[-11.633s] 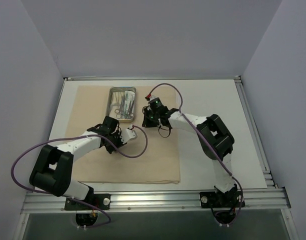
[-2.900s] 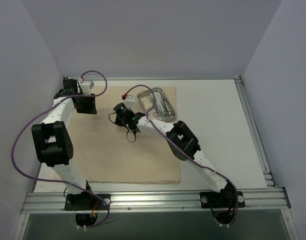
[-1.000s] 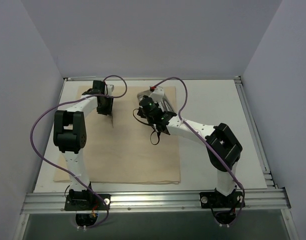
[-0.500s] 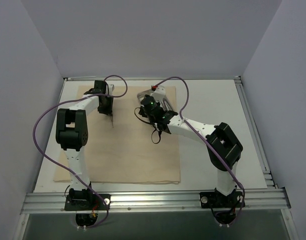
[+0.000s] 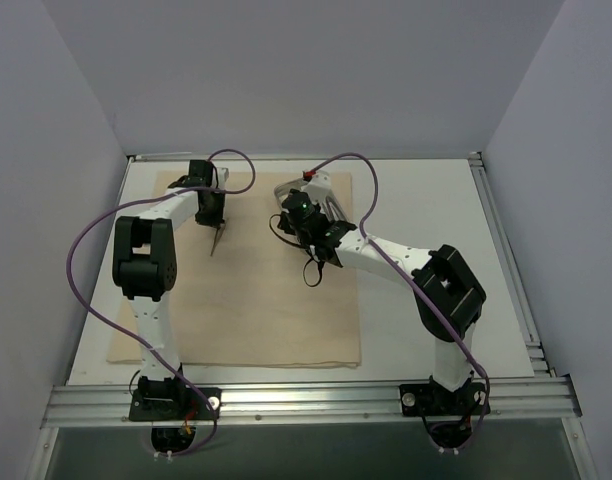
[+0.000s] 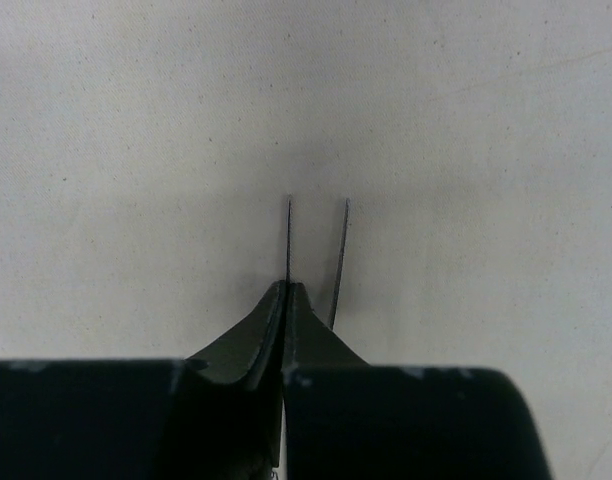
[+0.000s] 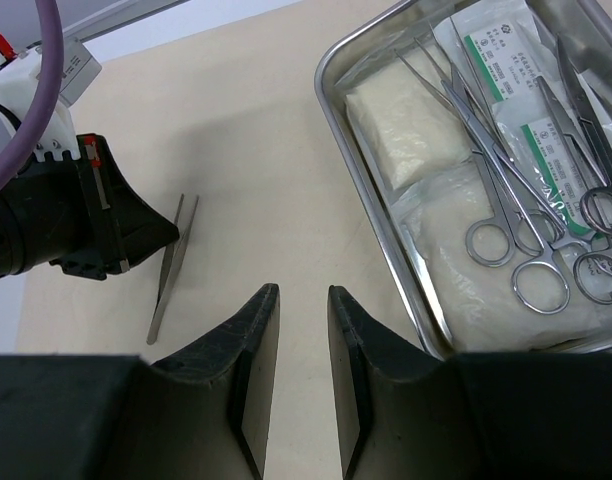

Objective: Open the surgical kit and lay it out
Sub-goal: Move the medical item into the surgical kit.

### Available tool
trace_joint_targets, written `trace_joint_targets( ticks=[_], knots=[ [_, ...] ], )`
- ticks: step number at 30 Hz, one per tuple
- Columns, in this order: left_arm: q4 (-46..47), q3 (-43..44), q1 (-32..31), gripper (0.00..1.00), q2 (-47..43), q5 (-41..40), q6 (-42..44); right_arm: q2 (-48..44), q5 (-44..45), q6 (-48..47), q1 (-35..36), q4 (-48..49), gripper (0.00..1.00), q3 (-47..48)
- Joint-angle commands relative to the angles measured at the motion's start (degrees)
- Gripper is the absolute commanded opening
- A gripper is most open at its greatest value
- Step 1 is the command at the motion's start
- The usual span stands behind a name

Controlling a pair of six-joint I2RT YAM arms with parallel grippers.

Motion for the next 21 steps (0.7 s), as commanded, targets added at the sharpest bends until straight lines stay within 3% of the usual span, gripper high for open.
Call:
trace_joint_targets(
  ticks=[1,17,21],
  knots=[
    [1.0,1.73,-0.11,0.04,-0.68,-0.22,0.14,-0.8,0.92,-0.32,-0.54,0.99,0.23,-0.06],
    [3.28,0.94,11.83,0.02,-4.02,2.59,0.31,0.6,-4.18,-3.3,-4.23,1.78,0.22,1.08],
    [4.34,0.85,12.37,0.02,-2.79,1.71,0.84,1.92,-5.85,-3.74,-5.1,1.69,0.22,1.96]
  ],
)
